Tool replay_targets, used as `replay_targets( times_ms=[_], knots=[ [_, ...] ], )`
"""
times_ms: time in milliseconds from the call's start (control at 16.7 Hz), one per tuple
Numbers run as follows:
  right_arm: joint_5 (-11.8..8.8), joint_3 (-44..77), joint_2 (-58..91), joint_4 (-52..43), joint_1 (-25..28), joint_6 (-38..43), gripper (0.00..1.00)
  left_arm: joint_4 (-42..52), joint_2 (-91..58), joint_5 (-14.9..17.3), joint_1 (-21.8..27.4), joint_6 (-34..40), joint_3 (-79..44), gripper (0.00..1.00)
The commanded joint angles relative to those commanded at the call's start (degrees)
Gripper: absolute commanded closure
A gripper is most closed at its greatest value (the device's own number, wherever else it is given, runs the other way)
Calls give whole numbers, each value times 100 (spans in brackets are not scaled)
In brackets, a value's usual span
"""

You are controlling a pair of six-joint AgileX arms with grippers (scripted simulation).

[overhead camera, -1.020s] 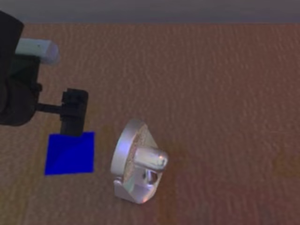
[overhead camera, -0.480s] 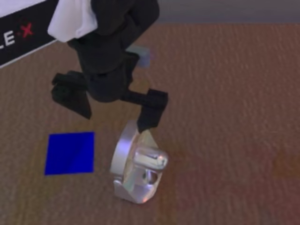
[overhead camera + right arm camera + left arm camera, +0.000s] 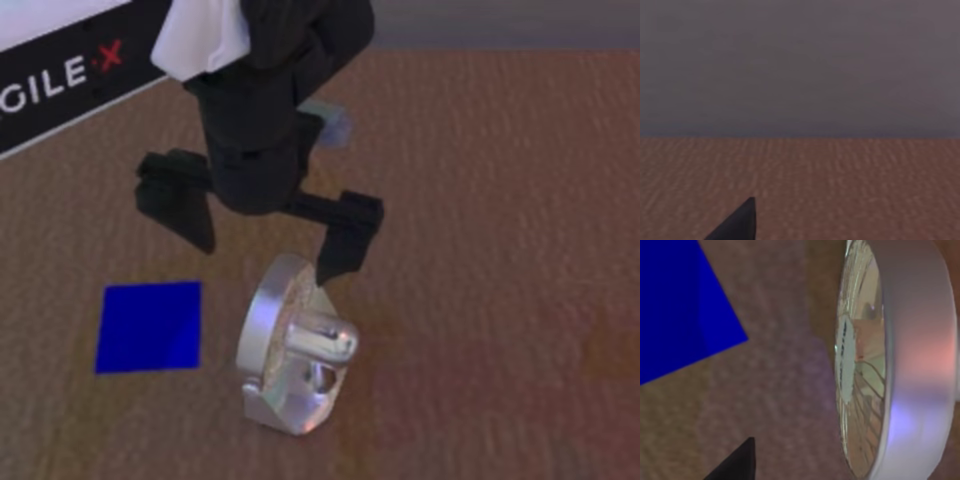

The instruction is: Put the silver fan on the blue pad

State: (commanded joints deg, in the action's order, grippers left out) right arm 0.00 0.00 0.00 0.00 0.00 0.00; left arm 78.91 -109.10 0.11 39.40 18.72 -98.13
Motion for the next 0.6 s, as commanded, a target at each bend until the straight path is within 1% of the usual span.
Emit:
replay_targets(
  times_ms=[180, 480, 600],
  knots=[
    [0, 0, 0, 0, 0, 0, 0, -223, -12, -2, 11, -14, 224, 0],
    [0, 0, 0, 0, 0, 0, 0, -1027, -64, -1, 16, -7, 971, 0],
    [0, 0, 0, 0, 0, 0, 0, -1101, -72, -1, 17, -6, 1045, 0]
  ],
)
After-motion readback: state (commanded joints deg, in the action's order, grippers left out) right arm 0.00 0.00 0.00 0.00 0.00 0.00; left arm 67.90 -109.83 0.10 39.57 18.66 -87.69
